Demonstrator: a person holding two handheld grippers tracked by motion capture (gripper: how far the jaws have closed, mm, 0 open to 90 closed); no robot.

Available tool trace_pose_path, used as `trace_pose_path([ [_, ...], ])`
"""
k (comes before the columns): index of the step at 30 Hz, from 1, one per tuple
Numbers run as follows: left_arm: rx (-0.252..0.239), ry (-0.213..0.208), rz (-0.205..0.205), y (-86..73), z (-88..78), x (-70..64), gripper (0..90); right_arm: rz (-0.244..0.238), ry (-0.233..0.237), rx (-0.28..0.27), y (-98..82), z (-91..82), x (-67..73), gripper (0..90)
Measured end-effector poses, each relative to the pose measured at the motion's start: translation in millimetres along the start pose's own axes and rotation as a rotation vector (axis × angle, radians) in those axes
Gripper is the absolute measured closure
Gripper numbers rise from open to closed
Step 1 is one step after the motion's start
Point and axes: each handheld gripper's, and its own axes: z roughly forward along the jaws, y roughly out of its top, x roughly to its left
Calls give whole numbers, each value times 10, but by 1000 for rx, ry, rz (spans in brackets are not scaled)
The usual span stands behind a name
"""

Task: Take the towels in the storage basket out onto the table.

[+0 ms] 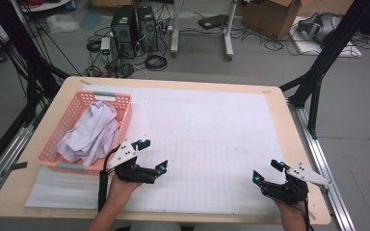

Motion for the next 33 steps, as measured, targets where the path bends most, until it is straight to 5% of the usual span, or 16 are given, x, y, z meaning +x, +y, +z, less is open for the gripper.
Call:
trace_pose_path([
  [21, 2, -22, 4, 47, -13, -51, 40, -5, 16, 0, 1, -23, 44, 146],
  [33, -30, -52, 9, 239, -92, -43, 40, 8, 16, 7, -25, -63, 33, 146],
])
